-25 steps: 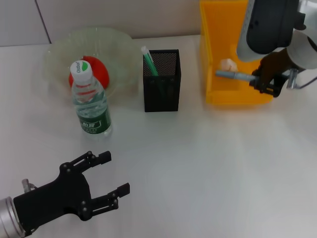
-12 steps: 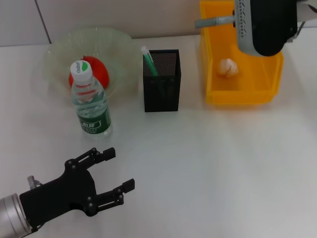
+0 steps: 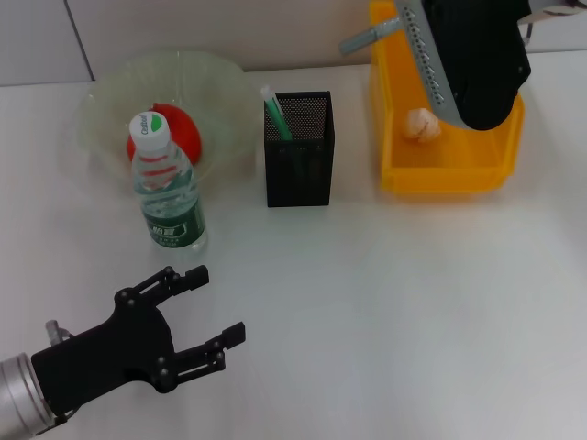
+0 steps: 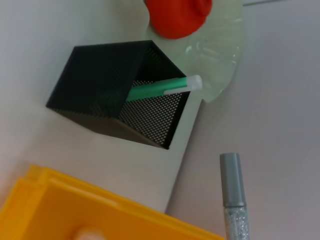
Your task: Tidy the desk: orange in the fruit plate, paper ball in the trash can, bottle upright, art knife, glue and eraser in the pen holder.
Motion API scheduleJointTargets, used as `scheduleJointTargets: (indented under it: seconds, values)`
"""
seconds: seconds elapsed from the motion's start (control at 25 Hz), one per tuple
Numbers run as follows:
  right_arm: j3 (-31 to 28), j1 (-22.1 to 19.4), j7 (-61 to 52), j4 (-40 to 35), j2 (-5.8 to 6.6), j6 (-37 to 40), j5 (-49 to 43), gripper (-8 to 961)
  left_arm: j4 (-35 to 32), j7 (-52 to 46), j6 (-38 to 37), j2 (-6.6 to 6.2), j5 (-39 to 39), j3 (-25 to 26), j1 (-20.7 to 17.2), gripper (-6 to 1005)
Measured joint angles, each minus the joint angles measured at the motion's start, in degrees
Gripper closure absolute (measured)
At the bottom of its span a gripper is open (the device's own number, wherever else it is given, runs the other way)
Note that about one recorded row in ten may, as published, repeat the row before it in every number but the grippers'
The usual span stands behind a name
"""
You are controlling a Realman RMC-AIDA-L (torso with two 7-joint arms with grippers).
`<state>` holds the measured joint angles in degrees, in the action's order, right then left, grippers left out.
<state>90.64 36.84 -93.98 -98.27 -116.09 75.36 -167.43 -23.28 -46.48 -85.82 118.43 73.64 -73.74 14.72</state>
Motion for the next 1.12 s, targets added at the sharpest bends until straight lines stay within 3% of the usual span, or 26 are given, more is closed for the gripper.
scheduleJointTargets:
  seconds: [0.36,1.12]
  values:
    - [5.54,3.73,5.93,3.94,2.21,-1.11,-0.03,817,-0.18,0.4,0.33,0.2,0.0,0.19,0.11,155]
    - [11.24,12.18,9.91,17.41,4.21,-6.85,-0.18,817,-0.31,0.6,1.38,0.4,-0.05,0.17,1.17,155]
